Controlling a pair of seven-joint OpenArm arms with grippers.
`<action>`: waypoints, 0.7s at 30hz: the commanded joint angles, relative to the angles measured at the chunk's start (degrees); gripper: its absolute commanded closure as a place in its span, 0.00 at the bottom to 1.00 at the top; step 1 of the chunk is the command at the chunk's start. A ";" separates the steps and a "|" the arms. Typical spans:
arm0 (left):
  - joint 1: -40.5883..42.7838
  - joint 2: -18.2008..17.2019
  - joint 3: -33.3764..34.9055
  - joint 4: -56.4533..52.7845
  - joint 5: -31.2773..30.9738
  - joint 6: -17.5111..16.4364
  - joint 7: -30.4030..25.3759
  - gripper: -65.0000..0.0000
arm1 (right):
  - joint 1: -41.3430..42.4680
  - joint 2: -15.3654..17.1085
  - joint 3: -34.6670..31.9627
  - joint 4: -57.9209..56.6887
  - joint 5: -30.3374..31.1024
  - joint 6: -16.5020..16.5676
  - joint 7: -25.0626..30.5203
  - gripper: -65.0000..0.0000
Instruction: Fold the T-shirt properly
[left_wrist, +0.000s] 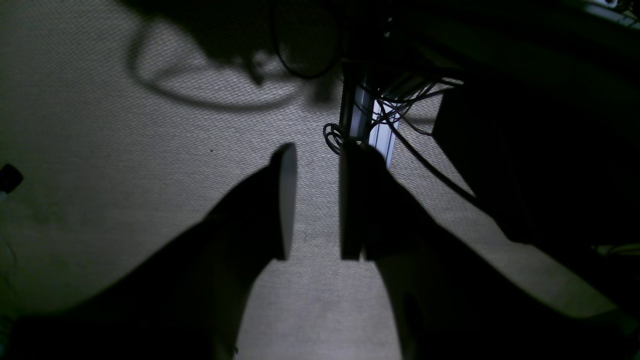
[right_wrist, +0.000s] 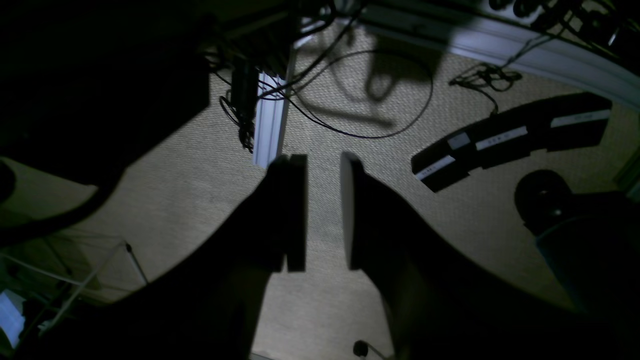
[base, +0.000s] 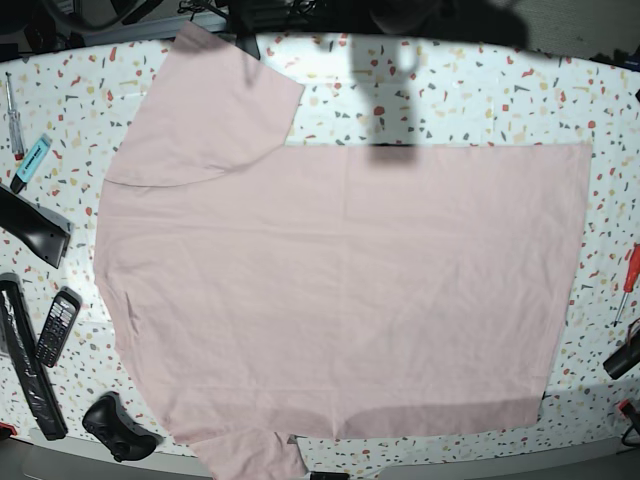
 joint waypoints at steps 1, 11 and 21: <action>0.76 -0.04 0.02 0.66 0.13 0.07 -0.33 0.78 | -0.15 0.61 -0.07 0.42 0.28 0.35 0.20 0.83; 10.08 -0.04 0.13 14.19 -6.14 0.02 -0.07 0.78 | -4.15 2.51 -0.07 4.50 3.82 0.55 -0.07 0.83; 22.77 -1.88 1.49 33.83 -10.86 -3.89 6.29 0.78 | -21.31 8.94 -3.39 27.56 9.55 1.90 -2.14 0.83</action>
